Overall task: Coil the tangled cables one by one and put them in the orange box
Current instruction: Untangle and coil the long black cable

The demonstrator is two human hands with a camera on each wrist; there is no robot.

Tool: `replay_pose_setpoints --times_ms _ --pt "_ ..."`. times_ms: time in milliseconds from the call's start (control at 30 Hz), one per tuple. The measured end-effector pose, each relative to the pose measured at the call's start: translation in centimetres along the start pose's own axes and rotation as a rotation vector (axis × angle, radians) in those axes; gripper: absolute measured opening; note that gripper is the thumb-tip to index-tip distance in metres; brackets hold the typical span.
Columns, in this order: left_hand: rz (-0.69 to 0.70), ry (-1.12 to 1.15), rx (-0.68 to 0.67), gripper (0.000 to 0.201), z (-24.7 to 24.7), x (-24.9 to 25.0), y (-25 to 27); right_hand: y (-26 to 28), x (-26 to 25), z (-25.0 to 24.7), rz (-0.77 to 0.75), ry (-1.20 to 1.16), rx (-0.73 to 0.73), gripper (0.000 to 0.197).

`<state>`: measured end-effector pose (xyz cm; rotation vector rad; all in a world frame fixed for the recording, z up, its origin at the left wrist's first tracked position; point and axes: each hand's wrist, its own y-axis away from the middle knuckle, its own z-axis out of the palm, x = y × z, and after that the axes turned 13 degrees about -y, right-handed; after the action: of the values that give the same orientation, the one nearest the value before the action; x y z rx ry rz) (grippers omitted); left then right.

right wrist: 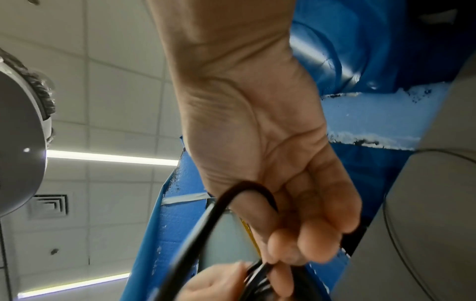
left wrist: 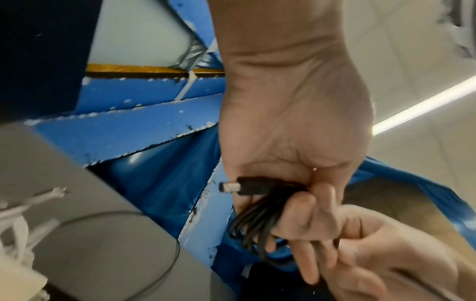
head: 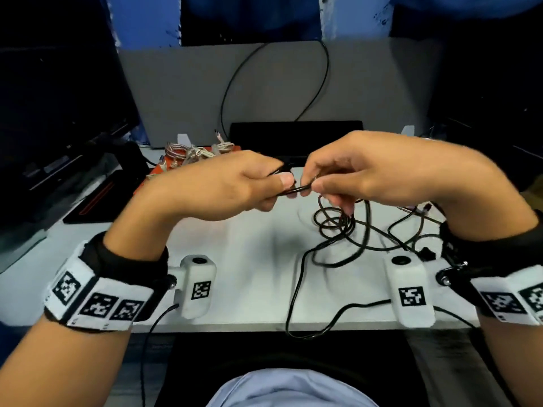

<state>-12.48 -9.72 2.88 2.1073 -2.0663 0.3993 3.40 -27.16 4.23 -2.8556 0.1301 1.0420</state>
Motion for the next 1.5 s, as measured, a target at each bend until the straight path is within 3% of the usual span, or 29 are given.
replay_pose_setpoints --times_ms 67,133,233,300,333,400,467,533,633,733,867,1000,1067,1200,1333,1500 --pt "0.011 0.177 -0.086 0.043 -0.7 -0.2 0.7 0.4 0.4 -1.0 0.014 0.066 0.052 0.014" --pt "0.051 0.174 -0.054 0.038 -1.6 -0.8 1.4 1.0 0.8 -2.4 0.037 0.095 0.143 0.013" --pt "0.079 0.275 0.131 0.030 -3.3 -2.6 2.9 1.9 2.5 -4.6 0.033 0.137 0.503 0.014" --pt "0.073 0.423 0.306 0.035 -4.0 -3.8 3.5 2.3 4.1 -5.9 0.017 0.124 0.809 0.019" --pt "0.064 0.495 0.378 0.038 -4.2 -4.3 3.5 2.3 5.0 -6.3 0.041 0.125 0.889 0.022" --pt "0.033 0.596 0.445 0.038 -4.3 -4.5 3.0 2.0 6.0 -6.6 0.205 0.165 0.825 0.038" --pt "-0.006 0.672 0.429 0.037 -3.6 -3.7 1.9 1.7 5.6 -5.9 0.329 0.241 0.623 0.079" --pt "-0.023 0.729 0.382 0.037 -2.6 -2.4 0.8 1.3 3.3 -4.2 0.201 0.226 0.540 0.100" --pt "0.030 0.883 0.284 0.038 -1.2 -0.6 -0.4 -0.1 0.0 -0.6 -0.153 0.190 0.508 0.078" --pt "0.135 1.071 0.195 0.042 -0.6 0.2 -0.9 -1.6 -1.2 2.2 -0.310 0.073 0.481 0.045" --pt "0.180 1.153 0.156 0.045 0.1 0.5 -0.9 -2.1 -1.3 3.7 -0.307 -0.077 0.598 0.027" --pt "0.178 1.147 0.179 0.045 0.5 1.1 -1.0 -2.2 -1.1 3.8 -0.275 -0.017 0.657 0.033" --pt "0.199 1.190 0.229 0.040 0.5 1.5 -1.0 -2.4 -1.2 3.9 -0.318 -0.134 0.667 0.037" --pt "0.267 1.456 0.252 0.036 0.5 2.1 -1.2 -2.6 -1.6 3.8 -0.357 -0.629 0.572 0.040" --pt "0.301 1.632 0.206 0.044 0.2 1.6 -1.3 -2.6 -1.2 3.5 -0.323 -0.743 0.505 0.036" --pt "0.317 1.688 0.295 0.050 -0.8 0.7 -1.0 -3.6 -0.1 4.2 -0.260 -0.717 0.515 0.031"
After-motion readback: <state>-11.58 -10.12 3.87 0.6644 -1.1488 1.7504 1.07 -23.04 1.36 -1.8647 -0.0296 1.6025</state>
